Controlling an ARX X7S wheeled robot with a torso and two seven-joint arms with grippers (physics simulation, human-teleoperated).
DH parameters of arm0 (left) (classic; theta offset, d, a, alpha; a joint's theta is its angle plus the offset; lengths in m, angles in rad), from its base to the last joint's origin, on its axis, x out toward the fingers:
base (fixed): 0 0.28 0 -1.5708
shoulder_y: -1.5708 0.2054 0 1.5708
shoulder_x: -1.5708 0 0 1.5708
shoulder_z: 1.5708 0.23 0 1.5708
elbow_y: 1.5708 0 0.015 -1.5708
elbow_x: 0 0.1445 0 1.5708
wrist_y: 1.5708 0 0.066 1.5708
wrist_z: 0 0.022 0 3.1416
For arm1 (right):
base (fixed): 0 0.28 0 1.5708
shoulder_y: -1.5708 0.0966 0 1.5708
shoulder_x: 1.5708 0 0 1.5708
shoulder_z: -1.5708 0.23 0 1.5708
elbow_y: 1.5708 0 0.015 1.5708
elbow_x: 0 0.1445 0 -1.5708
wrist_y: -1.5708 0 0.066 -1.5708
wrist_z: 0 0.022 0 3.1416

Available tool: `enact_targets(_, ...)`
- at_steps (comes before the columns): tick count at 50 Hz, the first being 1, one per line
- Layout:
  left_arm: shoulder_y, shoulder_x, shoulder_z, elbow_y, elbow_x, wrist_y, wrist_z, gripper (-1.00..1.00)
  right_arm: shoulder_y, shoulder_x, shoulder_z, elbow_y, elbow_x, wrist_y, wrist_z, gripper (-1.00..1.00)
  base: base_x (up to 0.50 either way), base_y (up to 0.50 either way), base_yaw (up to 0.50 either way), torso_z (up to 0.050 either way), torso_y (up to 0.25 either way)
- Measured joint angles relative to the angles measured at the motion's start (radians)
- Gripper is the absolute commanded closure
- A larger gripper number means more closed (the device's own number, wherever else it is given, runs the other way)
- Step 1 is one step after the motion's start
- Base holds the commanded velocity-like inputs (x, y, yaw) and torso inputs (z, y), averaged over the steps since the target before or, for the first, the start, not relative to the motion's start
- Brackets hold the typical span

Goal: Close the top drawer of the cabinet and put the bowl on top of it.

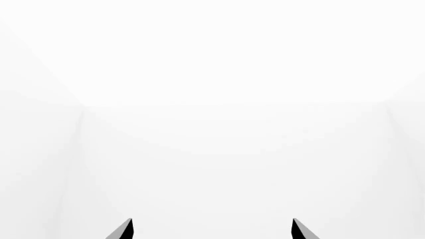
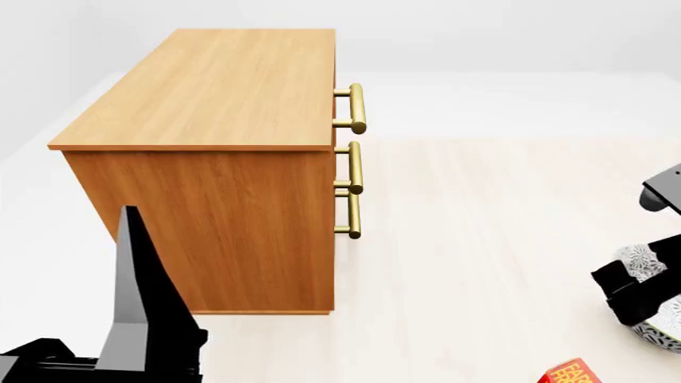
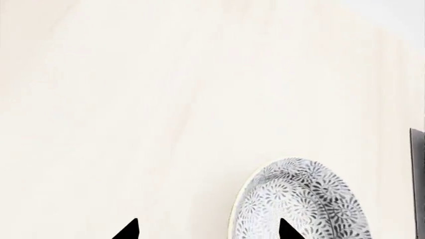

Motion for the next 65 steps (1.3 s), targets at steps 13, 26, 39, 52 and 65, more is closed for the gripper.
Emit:
enact_targets(13,0.002,-0.003,0.001,-0.006,-0.001,0.008,-0.004,-1.0,-0.045,0.024,0.028,0.056,0.053,-0.044,0.073,-1.0,0.0,0.0,0.0,0.0,0.0)
enact_targets(26,0.0,-0.005,0.005,-0.012,0.001,0.012,-0.006,-1.0,-0.138,-0.046,0.049,0.204,0.099,-0.156,0.151,-1.0,0.0,0.0,0.0,0.0,0.0)
enact_targets(39,-0.001,-0.008,0.009,-0.018,0.002,0.017,-0.008,-1.0,-0.234,-0.105,0.057,0.324,0.142,-0.237,0.173,-1.0,0.0,0.0,0.0,0.0,0.0)
enact_targets(52,-0.004,-0.011,0.012,-0.016,0.001,0.012,-0.011,-1.0,-0.315,-0.136,0.08,0.433,0.185,-0.314,0.208,-1.0,0.0,0.0,0.0,0.0,0.0)
enact_targets(65,-0.006,-0.013,0.015,-0.012,0.001,0.007,-0.015,-1.0,-0.376,-0.176,0.104,0.553,0.208,-0.388,0.251,-1.0,0.0,0.0,0.0,0.0,0.0)
